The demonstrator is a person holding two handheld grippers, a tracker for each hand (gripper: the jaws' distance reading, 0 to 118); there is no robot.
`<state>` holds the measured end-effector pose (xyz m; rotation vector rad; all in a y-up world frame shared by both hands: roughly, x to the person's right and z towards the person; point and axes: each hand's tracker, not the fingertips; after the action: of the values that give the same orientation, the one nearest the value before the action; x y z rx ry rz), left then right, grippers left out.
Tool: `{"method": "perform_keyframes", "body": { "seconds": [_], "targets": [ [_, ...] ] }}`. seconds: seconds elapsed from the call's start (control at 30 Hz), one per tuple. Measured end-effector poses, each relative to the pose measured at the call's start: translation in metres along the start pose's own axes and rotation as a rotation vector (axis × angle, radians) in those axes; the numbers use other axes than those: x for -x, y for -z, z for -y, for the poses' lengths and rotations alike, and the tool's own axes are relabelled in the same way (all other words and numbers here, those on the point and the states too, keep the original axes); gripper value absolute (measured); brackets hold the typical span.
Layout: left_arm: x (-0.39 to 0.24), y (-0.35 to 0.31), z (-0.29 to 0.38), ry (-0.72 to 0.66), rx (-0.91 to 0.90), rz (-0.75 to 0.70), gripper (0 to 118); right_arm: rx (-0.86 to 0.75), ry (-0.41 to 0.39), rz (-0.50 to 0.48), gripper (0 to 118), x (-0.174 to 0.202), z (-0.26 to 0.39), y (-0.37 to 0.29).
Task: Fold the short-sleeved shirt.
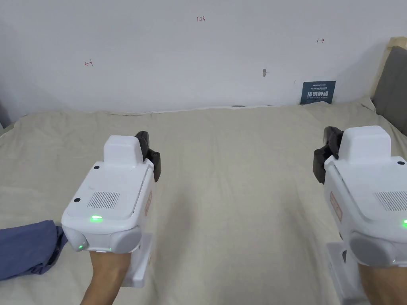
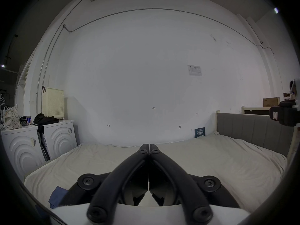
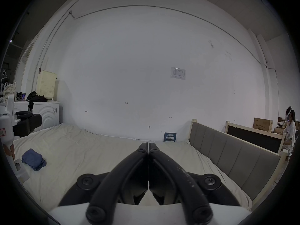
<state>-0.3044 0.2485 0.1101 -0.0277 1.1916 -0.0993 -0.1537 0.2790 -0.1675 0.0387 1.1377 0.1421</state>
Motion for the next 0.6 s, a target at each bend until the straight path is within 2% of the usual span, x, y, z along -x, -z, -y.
{"method": "perform_keyframes", "body": {
  "seconds": [0.6],
  "targets": [
    [0.0001, -0.0003, 0.0001, 0.015, -0.003, 0.003, 0, -0.008, -0.001, -0.003, 1, 0.0012, -0.0021, -0.0019]
  ]
}}
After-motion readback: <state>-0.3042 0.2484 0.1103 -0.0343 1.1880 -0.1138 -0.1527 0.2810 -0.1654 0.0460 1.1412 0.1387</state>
